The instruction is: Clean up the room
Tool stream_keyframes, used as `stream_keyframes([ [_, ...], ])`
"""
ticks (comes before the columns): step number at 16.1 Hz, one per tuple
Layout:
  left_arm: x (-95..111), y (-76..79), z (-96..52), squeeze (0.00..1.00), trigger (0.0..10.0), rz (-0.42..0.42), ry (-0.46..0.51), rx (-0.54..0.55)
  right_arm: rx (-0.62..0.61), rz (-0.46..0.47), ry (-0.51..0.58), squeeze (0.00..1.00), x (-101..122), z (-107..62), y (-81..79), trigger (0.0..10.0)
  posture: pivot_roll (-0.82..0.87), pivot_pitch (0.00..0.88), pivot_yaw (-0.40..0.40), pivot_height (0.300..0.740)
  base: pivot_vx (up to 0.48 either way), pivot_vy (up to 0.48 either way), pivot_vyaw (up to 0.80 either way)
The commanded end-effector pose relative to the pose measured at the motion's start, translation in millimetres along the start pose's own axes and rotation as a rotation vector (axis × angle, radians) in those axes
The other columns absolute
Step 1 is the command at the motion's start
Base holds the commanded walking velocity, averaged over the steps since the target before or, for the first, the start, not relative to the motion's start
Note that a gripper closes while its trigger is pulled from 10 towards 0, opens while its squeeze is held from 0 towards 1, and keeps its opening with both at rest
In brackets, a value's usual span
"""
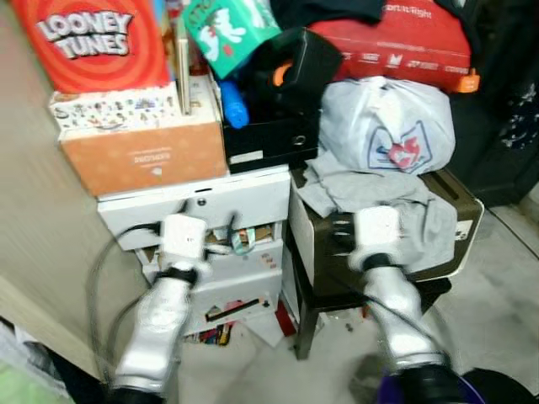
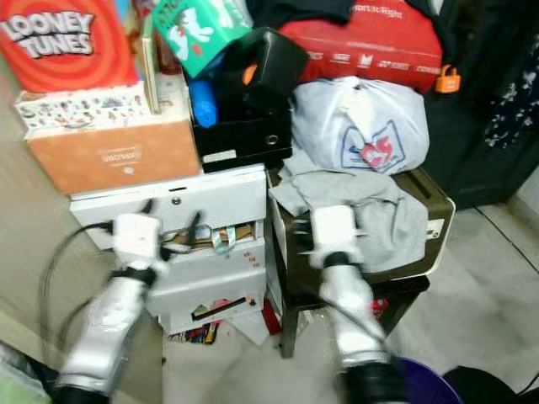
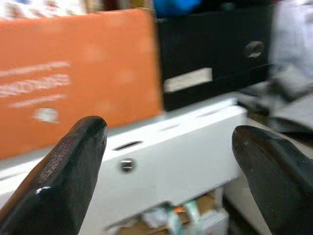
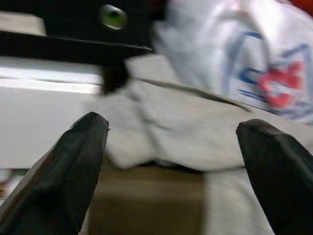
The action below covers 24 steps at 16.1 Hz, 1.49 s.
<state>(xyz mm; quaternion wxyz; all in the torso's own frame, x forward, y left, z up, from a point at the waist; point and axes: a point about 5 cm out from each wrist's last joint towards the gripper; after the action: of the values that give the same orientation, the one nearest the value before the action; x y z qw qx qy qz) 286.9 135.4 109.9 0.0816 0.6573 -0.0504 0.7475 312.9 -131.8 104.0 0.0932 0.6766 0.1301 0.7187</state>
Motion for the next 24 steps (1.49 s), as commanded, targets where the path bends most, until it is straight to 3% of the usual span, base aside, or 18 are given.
stream_keyframes([
  [1, 4.4, 6.3, 1.5, 0.00, 10.0, 0.006, 0.008, -0.022, -0.030, -0.009, -0.009, 0.00, -2.0, -0.9, 10.1, 10.0, -0.04, 0.000, 0.024, 0.740, 0.000, 0.000, 0.00],
  [5, 6.7, -8.6, -16.5, 0.00, 10.0, 0.033, 0.004, 0.023, -0.040, -0.022, -0.016, 0.00, -3.9, -17.0, 22.0, 10.0, -0.02, 0.000, 0.026, 0.740, 0.000, 0.000, 0.00],
  [8, -6.5, -33.3, -46.6, 0.00, 10.0, 0.071, -0.087, 0.072, 0.008, -0.028, -0.060, 0.00, -17.8, -43.0, 20.1, 10.0, -0.02, 0.000, 0.023, 0.740, 0.000, 0.000, 0.00],
  [9, -10.3, -37.8, -50.5, 0.00, 10.0, 0.060, -0.112, 0.079, 0.009, -0.034, -0.084, 0.00, -23.8, -45.6, 20.5, 10.0, -0.02, 0.000, 0.020, 0.740, 0.000, 0.000, 0.00],
  [11, -14.0, -40.8, -52.4, 0.00, 10.0, 0.046, -0.144, 0.057, 0.007, -0.047, -0.100, 0.00, -27.8, -43.2, 23.4, 10.0, 0.00, 0.000, 0.017, 0.740, 0.000, 0.000, 0.00],
  [13, -21.7, -38.2, -56.8, 0.00, 10.0, 0.041, -0.200, -0.035, -0.006, -0.059, -0.116, 0.00, -30.1, -37.9, 29.3, 10.0, 0.00, 0.000, 0.015, 0.740, 0.000, 0.000, 0.00],
  [15, -31.1, -48.1, -64.9, 0.00, 10.0, 0.055, -0.264, -0.083, -0.055, -0.085, -0.158, 0.00, -40.7, -33.5, 45.3, 10.0, 0.00, 0.000, 0.014, 0.740, 0.000, 0.000, 0.00],
  [17, -27.3, -52.8, -59.6, 0.00, 10.0, 0.051, -0.253, -0.074, -0.096, -0.083, -0.189, 0.00, -46.9, -30.5, 56.0, 10.0, 0.00, 0.000, 0.017, 0.740, 0.000, 0.000, 0.00],
  [19, -6.1, -47.4, -38.7, 0.00, 10.0, 0.034, -0.137, -0.024, -0.096, -0.083, -0.111, 0.00, -28.9, -23.1, 52.4, 10.0, -0.01, 0.000, 0.020, 0.740, 0.000, 0.000, 0.67],
  [22, 20.9, -25.5, -20.6, 0.00, 10.0, -0.030, -0.029, -0.072, -0.074, -0.081, -0.026, 0.00, -8.6, -18.3, 41.2, 10.0, -0.01, 0.000, 0.020, 0.740, 0.000, 0.000, 0.71],
  [24, 36.0, -1.3, -14.4, 0.00, 10.0, -0.068, 0.021, -0.159, -0.074, -0.063, -0.005, 0.00, -2.5, -14.8, 35.8, 10.0, -0.01, 0.000, 0.021, 0.740, 0.000, 0.000, 0.00],
])
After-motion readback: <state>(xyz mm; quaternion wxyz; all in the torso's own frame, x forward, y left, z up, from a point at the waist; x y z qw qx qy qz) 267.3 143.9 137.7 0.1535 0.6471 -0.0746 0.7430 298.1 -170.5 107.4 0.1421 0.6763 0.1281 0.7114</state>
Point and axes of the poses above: a point about 5 cm out from each wrist's last joint towards the gripper, its own z axis pointing out of the wrist towards the gripper, its own x axis along the axis of the wrist's last joint, y = z × x, and after that the axes turned 7 degrees about -z, right-handed
